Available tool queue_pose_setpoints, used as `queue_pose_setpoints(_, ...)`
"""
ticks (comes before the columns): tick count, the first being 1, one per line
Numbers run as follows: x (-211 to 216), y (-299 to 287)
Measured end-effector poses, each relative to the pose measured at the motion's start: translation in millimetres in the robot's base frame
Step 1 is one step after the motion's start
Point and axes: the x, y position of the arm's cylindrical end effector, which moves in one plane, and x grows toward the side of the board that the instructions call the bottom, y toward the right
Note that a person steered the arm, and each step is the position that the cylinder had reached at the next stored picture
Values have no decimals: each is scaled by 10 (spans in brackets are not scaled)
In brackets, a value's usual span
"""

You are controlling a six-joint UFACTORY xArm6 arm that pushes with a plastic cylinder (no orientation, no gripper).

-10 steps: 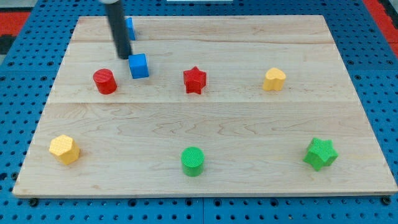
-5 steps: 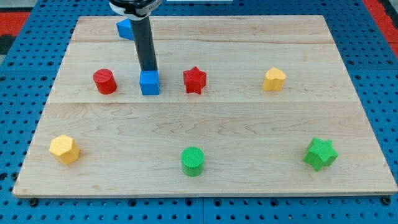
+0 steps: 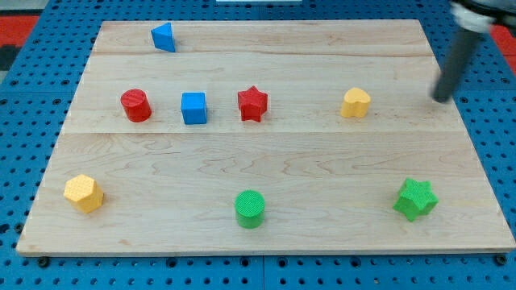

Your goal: Move the green star in between the red star and the yellow heart

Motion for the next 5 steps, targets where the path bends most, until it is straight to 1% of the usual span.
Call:
queue_pose_setpoints(1, 974, 191)
queue_pose_setpoints(2, 1469, -422)
queue_pose_setpoints(3, 1735, -896)
queue_pose_setpoints(4, 1446, -1467)
queue_pose_setpoints(5, 956, -1921)
